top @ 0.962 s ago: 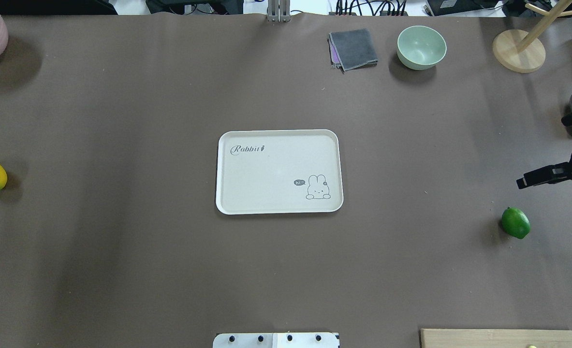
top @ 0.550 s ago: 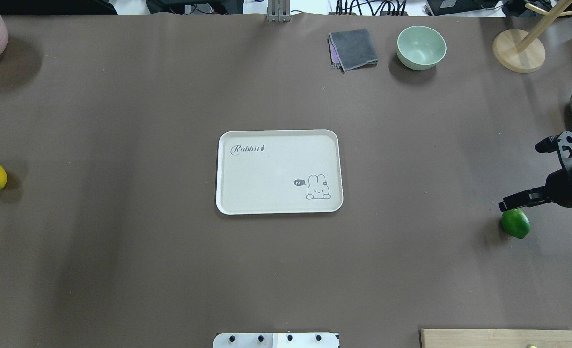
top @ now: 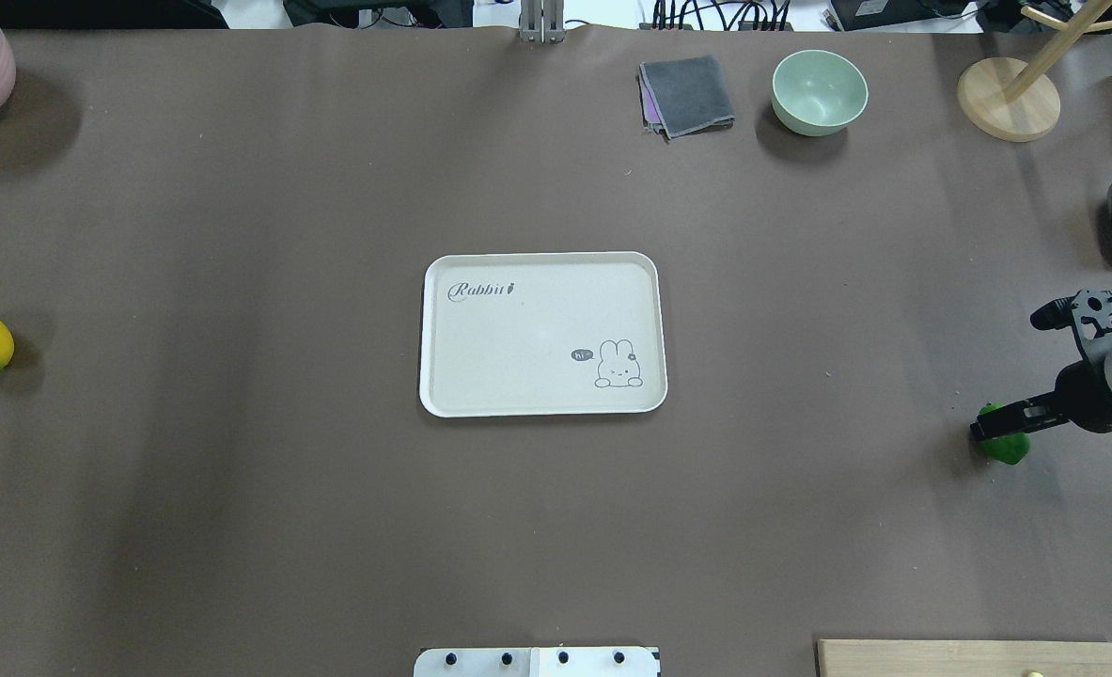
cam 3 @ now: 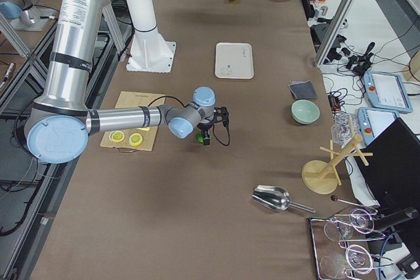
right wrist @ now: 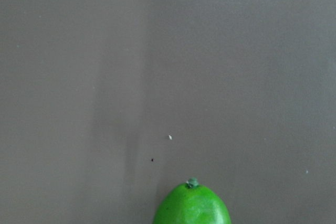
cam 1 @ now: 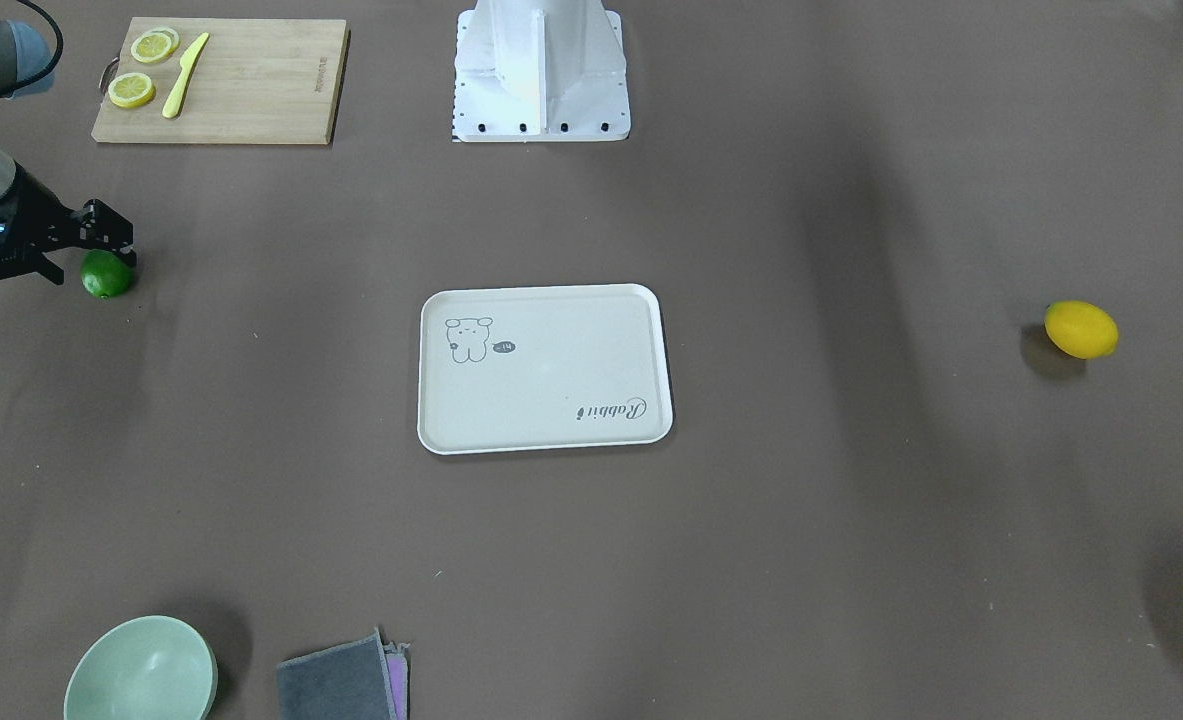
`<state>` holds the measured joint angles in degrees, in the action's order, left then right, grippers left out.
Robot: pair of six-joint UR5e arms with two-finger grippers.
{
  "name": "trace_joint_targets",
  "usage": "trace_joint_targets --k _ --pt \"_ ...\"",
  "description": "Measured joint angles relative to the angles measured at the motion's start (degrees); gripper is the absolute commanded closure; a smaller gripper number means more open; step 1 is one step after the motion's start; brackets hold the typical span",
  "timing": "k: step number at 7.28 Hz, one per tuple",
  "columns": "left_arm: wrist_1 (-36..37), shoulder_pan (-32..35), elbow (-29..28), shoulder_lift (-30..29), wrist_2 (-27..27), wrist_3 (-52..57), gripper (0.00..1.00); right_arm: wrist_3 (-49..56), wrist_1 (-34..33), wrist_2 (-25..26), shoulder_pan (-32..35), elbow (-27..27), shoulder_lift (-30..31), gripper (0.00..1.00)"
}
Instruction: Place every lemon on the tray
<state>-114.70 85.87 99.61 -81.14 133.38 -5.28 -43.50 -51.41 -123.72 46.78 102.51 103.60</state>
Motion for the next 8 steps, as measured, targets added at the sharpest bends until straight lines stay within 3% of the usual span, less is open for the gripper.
trace_joint_targets --k 1,2,5,8 --pt "0.00 0.00 0.05 0.01 0.02 0.03 0.02 -0.08 -0.01 0.34 -0.50 -0.40 -0.10 0.46" --pt "0.00 0.00 -0.03 0.01 0.26 0.09 0.02 -0.26 0.01 0.52 -0.80 -0.66 -0.33 0.97" --pt "0.00 0.00 -0.58 0.02 1.87 0.20 0.02 -0.13 0.08 -0.10 -0.70 -0.25 -1.32 1.00" --pt "-0.21 -0.04 -0.58 0.00 2.03 0.11 0.02 -0.82 -0.30 -5.99 3.94 4.44 -1.65 1.00"
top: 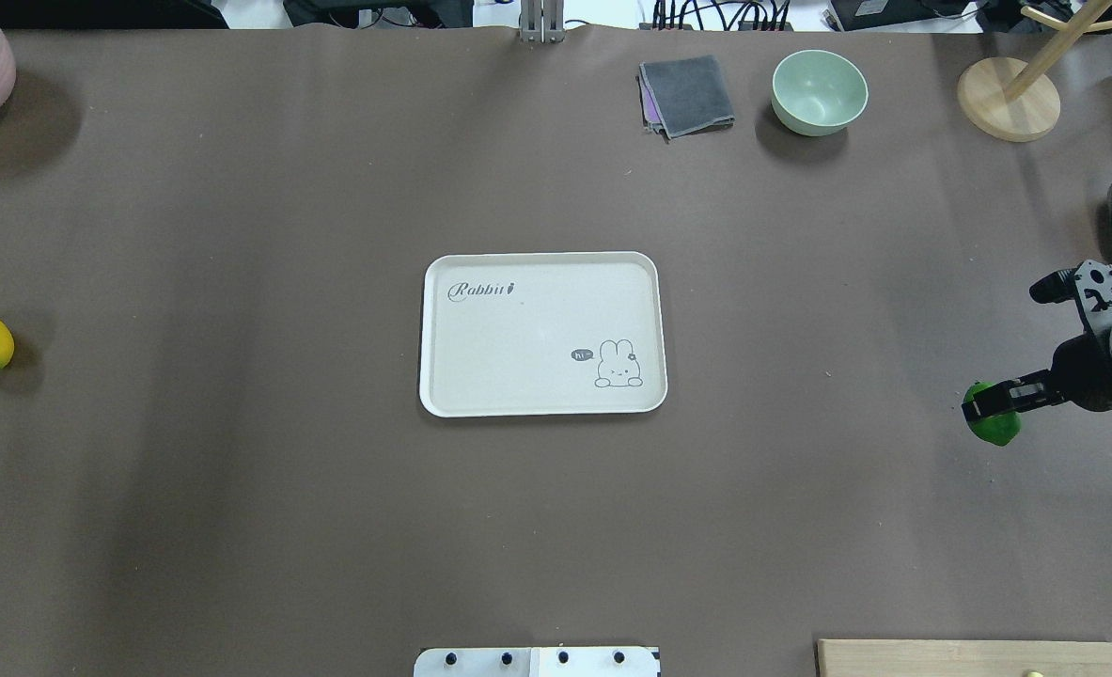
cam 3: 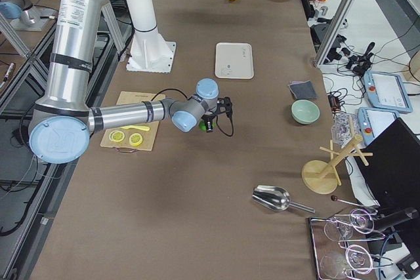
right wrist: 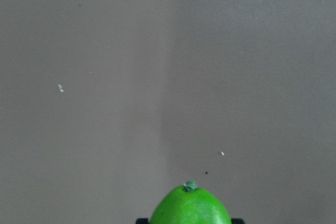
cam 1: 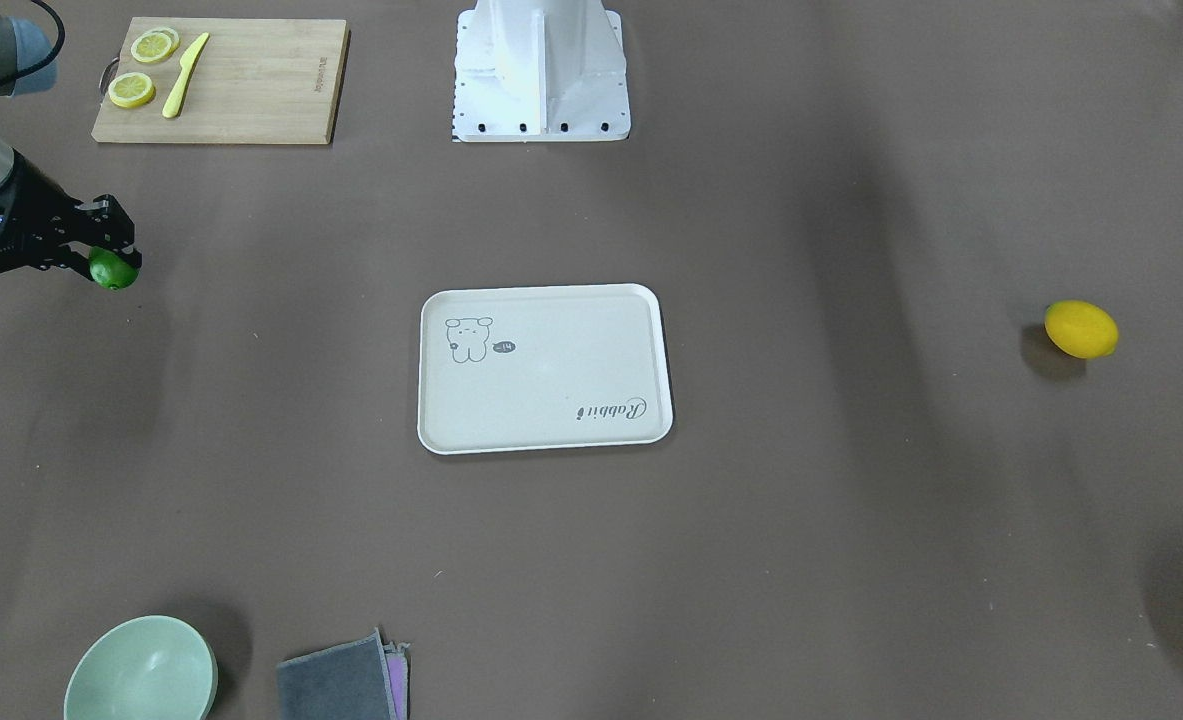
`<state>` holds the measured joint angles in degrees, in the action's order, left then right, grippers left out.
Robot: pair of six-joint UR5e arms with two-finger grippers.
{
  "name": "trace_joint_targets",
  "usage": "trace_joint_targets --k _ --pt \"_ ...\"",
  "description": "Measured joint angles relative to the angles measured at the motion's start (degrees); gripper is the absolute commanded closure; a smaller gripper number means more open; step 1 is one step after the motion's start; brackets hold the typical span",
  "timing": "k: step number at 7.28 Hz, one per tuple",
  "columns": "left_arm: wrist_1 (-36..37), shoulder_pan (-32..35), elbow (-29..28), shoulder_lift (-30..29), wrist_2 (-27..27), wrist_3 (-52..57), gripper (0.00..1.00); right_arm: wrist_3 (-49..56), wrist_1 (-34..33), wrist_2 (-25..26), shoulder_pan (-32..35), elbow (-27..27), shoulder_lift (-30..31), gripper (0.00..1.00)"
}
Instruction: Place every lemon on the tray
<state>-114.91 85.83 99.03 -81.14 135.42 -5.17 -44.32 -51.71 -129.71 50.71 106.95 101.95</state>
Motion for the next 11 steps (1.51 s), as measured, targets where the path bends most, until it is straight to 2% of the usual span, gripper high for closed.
trace_joint_targets --k 2,4,6,8,11 --pt "-1.03 -1.27 -0.54 -0.11 -0.17 -0.74 0.02 -3.41 -0.20 -1.15 1.04 1.93 -2.68 1.00" --pt "-2.43 -5.33 -1.49 -1.00 -0.30 -8.51 0.02 -7.00 -2.34 -0.87 1.12 2.09 -7.66 1.00" --pt "-8.84 -8.13 -5.59 -2.33 -0.42 -19.79 0.02 -7.65 -6.77 0.75 0.96 2.07 -13.00 1.00" --pt "-18.85 -11.01 -10.66 -3.28 -1.55 -34.60 0.02 -7.80 -8.55 2.24 0.23 1.94 -15.91 1.00" --pt "-28.21 -17.35 -14.15 -3.28 -7.98 -49.16 0.02 -8.09 -10.26 4.09 -1.46 1.50 -19.79 1.00"
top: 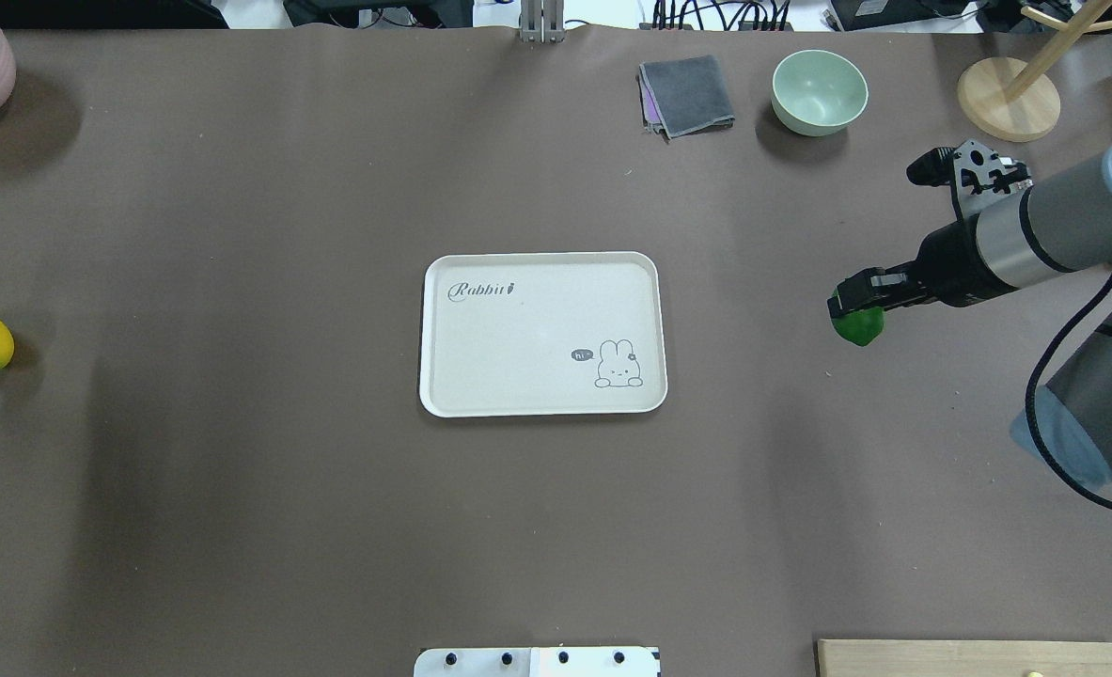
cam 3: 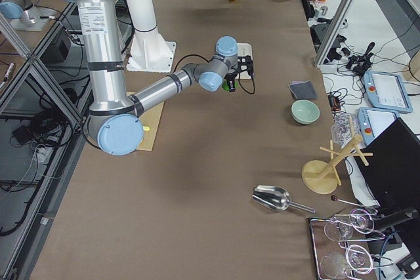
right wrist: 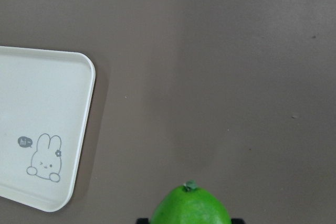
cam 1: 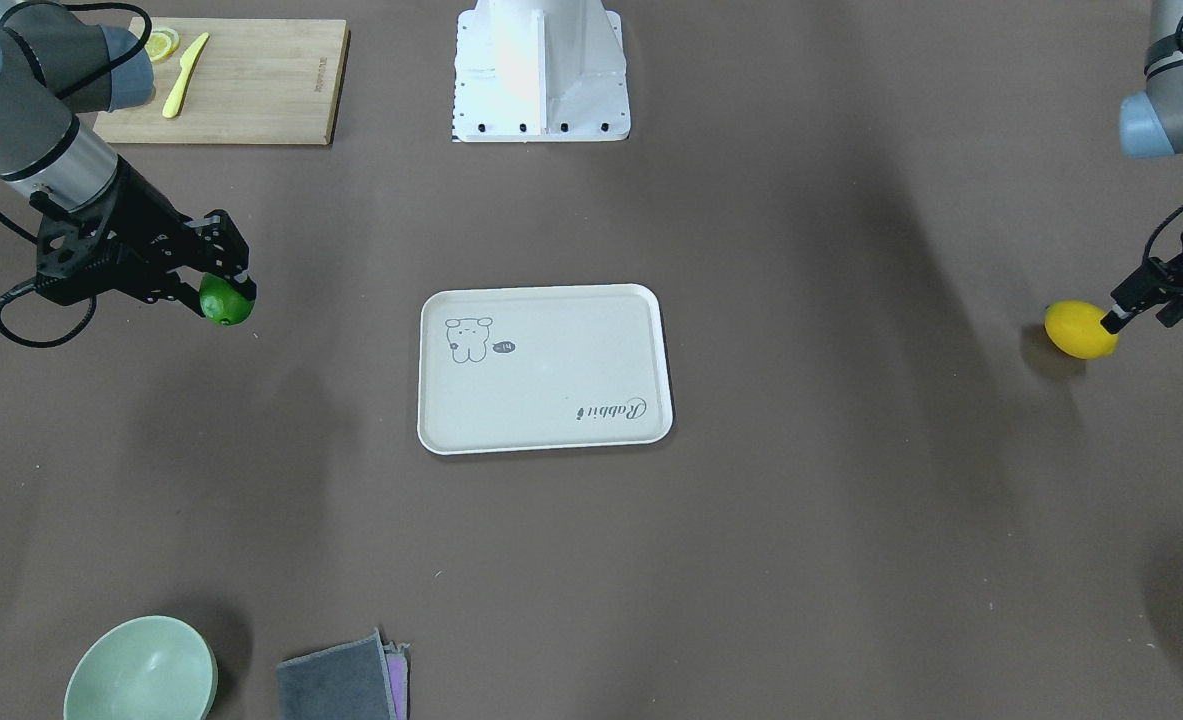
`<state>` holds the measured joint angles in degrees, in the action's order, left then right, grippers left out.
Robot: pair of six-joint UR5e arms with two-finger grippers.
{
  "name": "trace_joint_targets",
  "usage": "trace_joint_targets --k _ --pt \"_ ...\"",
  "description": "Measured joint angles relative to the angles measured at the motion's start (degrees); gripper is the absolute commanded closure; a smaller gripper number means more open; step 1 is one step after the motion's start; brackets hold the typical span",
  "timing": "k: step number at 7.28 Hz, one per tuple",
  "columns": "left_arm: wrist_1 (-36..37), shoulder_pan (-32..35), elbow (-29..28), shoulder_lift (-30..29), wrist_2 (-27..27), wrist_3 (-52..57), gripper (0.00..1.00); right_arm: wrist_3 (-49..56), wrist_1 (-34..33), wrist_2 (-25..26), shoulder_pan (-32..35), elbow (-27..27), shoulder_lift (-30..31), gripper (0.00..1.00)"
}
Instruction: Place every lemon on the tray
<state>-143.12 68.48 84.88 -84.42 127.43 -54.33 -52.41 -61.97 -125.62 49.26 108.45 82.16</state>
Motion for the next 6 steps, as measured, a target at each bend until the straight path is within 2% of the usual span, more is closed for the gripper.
trace_joint_targets --k 4,5,6 --pt "-5.09 -4.76 -3.50 0.13 -2.77 -4.82 0.02 -0.31 -0.32 1.43 -0.99 -0.38 -2.25 1.00" --pt "-6.36 -6.25 -4.25 0.13 -3.73 -5.97 0.11 -0.77 -0.28 1.90 -1.36 -0.34 -2.41 1.00" --pt "-7.33 -7.55 -4.84 0.16 -4.65 -6.64 0.99 -1.28 -0.26 2.26 -1.81 -0.27 -2.59 1.00"
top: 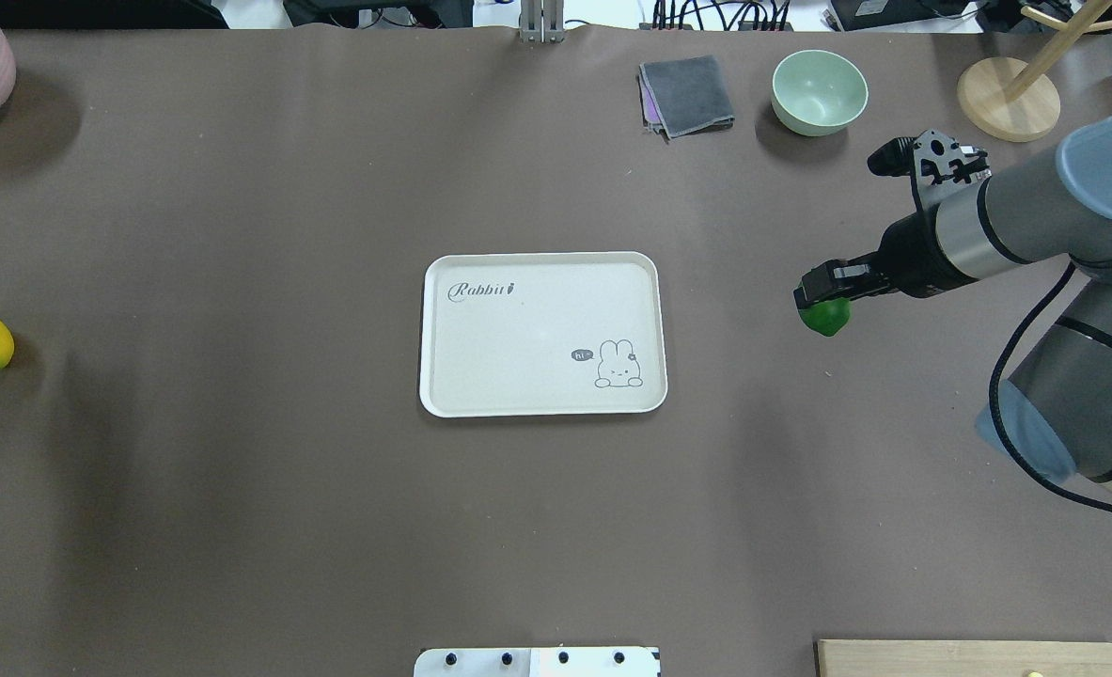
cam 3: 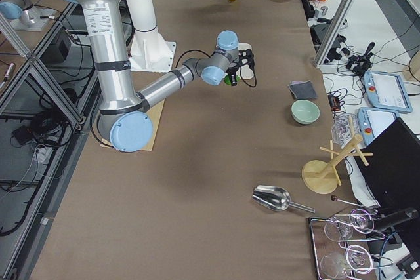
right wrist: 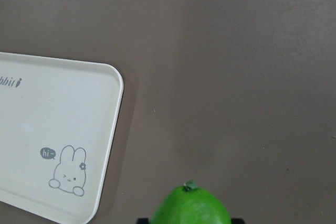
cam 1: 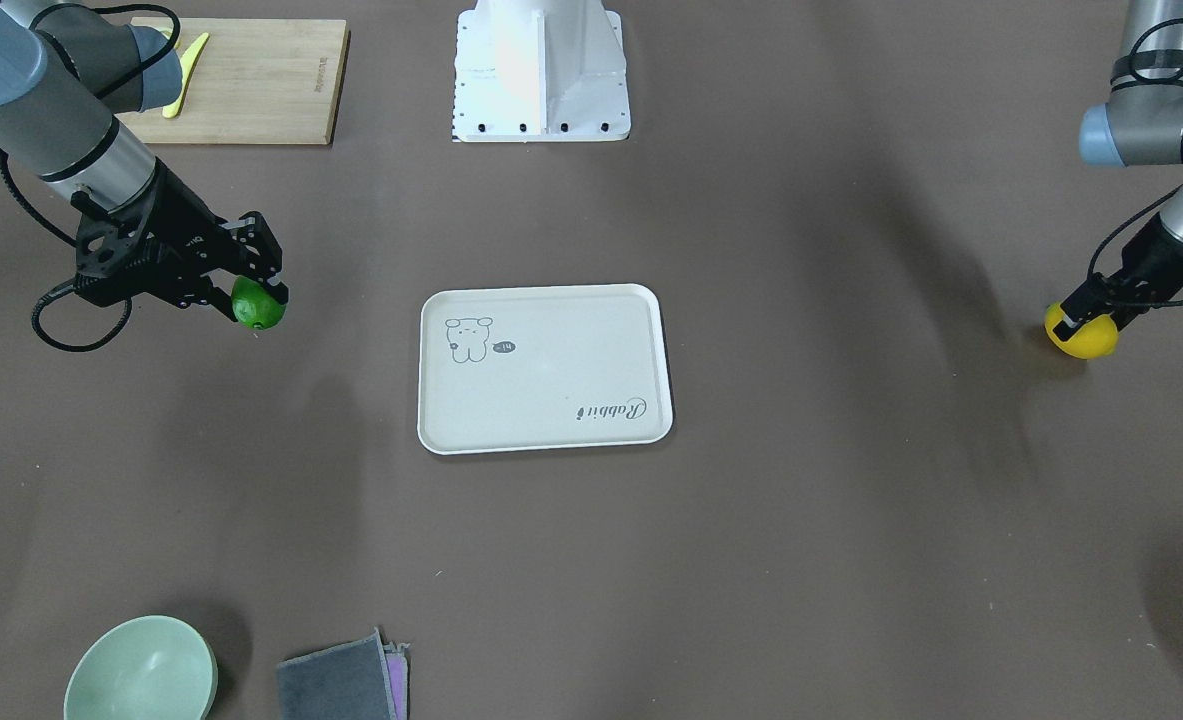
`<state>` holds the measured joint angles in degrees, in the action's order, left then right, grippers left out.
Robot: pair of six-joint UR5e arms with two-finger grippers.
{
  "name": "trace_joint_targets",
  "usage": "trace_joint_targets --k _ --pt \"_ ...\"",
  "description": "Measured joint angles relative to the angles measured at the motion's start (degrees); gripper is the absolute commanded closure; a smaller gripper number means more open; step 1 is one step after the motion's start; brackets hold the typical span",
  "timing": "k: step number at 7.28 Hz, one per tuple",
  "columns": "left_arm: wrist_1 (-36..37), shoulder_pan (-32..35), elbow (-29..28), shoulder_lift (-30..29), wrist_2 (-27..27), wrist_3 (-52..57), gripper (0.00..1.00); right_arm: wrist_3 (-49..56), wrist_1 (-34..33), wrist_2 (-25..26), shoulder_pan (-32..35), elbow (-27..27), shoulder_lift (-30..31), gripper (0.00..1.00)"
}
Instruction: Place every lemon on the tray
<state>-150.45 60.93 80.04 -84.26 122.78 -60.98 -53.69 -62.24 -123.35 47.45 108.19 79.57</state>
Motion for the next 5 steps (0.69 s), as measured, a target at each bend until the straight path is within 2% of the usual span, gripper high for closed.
trace_joint_targets --k 2,4,5 --pt "-0.84 -1.04 0.31 0.43 0.00 -0.38 1.00 -1.13 0.03 0.27 -0.67 0.30 -0.52 1.00" --pt "0.09 0.63 3.23 0.01 5.68 -0.62 1.00 -3.82 0.04 1.00 -2.40 0.34 -2.76 1.00" --pt "3.21 2.03 6.49 -1.52 7.92 -0.82 1.00 -5.48 0.02 2.50 -4.28 0.08 -4.45 1.00"
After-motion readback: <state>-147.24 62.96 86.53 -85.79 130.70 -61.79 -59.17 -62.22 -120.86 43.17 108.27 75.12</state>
